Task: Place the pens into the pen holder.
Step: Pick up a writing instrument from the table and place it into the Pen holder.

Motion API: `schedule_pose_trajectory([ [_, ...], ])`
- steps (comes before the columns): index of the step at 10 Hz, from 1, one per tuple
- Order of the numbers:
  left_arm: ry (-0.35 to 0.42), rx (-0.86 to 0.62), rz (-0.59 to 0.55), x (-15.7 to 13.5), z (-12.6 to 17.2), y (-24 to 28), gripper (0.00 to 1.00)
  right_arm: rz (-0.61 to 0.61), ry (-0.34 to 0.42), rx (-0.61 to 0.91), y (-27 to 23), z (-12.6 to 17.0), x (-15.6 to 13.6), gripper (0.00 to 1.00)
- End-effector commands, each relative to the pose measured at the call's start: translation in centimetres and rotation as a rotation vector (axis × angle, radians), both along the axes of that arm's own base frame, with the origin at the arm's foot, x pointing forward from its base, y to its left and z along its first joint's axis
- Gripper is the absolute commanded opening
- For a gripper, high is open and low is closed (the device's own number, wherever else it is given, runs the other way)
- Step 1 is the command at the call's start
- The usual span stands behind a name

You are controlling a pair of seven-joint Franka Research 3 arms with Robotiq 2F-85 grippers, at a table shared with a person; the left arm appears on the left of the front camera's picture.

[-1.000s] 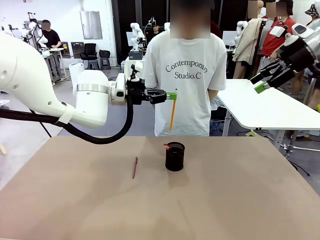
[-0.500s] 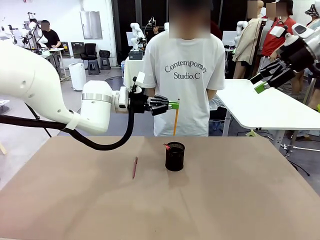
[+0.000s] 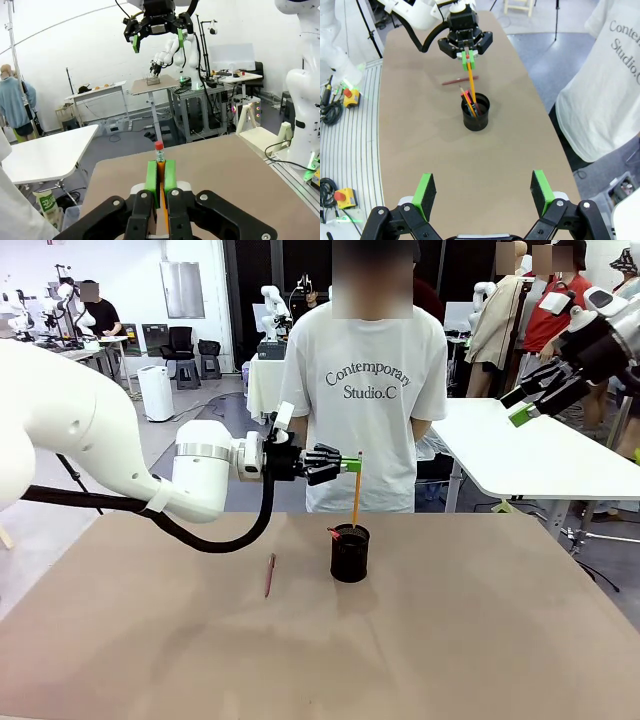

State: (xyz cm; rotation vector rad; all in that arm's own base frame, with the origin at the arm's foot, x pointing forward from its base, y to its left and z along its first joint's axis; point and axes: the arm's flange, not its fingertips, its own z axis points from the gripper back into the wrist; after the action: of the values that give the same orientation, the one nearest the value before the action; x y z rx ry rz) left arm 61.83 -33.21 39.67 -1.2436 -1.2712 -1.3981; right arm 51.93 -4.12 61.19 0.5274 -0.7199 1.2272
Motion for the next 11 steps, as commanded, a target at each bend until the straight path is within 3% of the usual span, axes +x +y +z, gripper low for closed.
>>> schedule_pose_trajectory([
  [1, 0.021, -0.022, -0.024, 0.4, -0.4, 0.2, 0.05, -0.005, 0.002, 0.001, 0.0, 0.2, -0.1, 1.0],
  [5, 0.013, -0.024, -0.048, -0.4, 0.2, -0.1, 0.84, -0.005, 0.002, 0.001, 0.0, 0.2, -0.1, 1.0],
  [6, 0.014, -0.025, -0.049, -0.4, 0.2, 0.0, 1.0, -0.005, 0.002, 0.001, 0.0, 0.2, -0.1, 1.0],
  [11, 0.005, 0.005, -0.051, -0.8, 1.3, 0.3, 1.0, -0.005, 0.002, 0.001, 0.0, 0.2, -0.1, 1.0],
])
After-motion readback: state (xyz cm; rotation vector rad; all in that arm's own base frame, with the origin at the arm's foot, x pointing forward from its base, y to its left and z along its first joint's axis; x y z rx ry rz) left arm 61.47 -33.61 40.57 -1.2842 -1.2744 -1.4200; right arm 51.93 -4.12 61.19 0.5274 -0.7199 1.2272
